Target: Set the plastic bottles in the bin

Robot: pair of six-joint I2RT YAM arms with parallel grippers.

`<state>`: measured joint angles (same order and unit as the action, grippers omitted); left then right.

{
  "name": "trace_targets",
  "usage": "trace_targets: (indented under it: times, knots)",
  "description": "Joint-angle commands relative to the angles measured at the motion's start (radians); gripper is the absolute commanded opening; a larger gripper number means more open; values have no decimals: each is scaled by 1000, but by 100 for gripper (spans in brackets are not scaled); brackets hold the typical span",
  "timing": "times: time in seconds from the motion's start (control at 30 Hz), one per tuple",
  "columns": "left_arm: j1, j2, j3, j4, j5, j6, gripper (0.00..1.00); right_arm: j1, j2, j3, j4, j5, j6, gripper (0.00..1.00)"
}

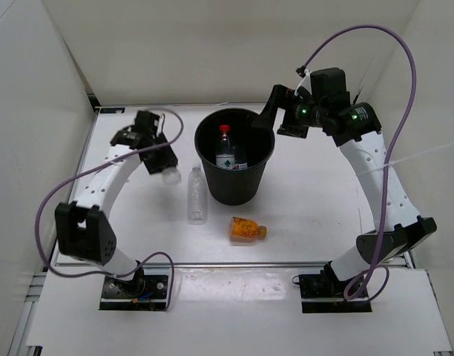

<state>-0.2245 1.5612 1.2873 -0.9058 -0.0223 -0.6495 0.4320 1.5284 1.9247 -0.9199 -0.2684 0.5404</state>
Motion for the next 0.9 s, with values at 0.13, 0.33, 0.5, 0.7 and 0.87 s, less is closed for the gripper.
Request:
trace_targets:
  times: [0.13, 0.33, 0.5, 0.7, 0.87]
  knots:
    - [-80, -182, 354, 122, 93, -52, 52, -41, -74, -87, 19, -14, -10, 100]
    - [-285, -17, 546, 186, 150, 71, 60, -108, -83, -110, 29, -34, 1, 100]
    - [-395, 62, 680, 98, 3, 99, 100, -130, -114, -139, 38, -44, 13, 100]
    - [-323, -90, 526, 22, -197, 25, 100, -165, -168, -214, 49, -55, 13, 100]
    - [-110, -277, 31, 172, 73, -16, 100, -187, -201, -269, 58, -65, 13, 100]
